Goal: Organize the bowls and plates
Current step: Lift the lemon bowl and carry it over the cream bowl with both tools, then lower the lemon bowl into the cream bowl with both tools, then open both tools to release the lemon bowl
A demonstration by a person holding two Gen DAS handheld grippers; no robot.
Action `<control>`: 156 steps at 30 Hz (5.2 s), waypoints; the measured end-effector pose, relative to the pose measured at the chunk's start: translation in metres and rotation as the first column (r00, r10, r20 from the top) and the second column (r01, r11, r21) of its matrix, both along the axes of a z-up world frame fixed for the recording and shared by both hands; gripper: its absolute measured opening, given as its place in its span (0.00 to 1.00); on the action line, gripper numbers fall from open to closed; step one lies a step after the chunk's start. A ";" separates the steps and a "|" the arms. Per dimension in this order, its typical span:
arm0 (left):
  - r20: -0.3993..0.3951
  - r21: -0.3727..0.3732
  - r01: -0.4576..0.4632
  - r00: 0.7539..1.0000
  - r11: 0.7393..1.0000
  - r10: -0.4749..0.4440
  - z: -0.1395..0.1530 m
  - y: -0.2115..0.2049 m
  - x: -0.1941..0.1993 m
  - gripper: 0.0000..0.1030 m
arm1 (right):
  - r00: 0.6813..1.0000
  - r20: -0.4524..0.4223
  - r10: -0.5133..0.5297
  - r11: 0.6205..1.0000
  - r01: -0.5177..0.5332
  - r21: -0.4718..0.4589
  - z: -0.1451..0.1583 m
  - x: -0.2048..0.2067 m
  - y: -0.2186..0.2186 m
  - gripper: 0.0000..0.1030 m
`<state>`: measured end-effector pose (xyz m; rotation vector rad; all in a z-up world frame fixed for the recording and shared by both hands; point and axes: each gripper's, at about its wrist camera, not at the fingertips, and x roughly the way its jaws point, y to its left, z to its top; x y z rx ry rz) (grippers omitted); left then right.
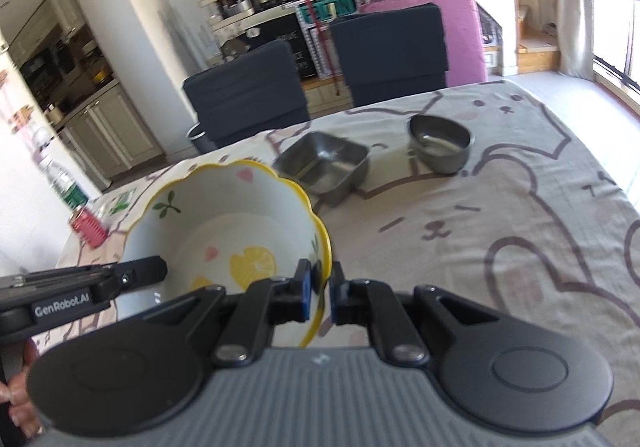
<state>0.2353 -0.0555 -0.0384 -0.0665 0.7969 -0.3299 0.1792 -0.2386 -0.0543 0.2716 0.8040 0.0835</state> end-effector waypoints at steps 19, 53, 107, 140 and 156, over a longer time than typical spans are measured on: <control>-0.116 0.032 -0.009 0.993 0.999 0.012 -0.045 0.061 -0.035 0.10 | 0.980 -0.109 0.167 0.983 -0.174 -0.057 -0.031 -0.006 0.063 0.09; -0.275 0.150 0.114 0.959 0.982 -0.069 -0.103 0.046 -0.026 0.19 | 0.939 -0.249 0.237 0.930 -0.294 -0.221 -0.063 0.004 0.089 0.08; -0.254 0.145 0.110 0.965 0.983 -0.070 -0.092 0.068 -0.020 0.10 | 0.905 -0.344 0.248 0.960 -0.276 -0.034 -0.083 0.027 0.072 0.11; -0.228 0.147 0.099 0.972 0.984 -0.063 -0.064 0.070 -0.043 0.34 | 0.910 -0.289 0.296 0.924 -0.349 -0.153 -0.069 -0.001 0.082 0.43; -0.138 0.142 0.107 0.987 0.984 -0.087 -0.040 0.066 -0.055 0.87 | 0.934 -0.203 0.294 0.929 -0.329 -0.170 -0.043 -0.026 0.070 0.64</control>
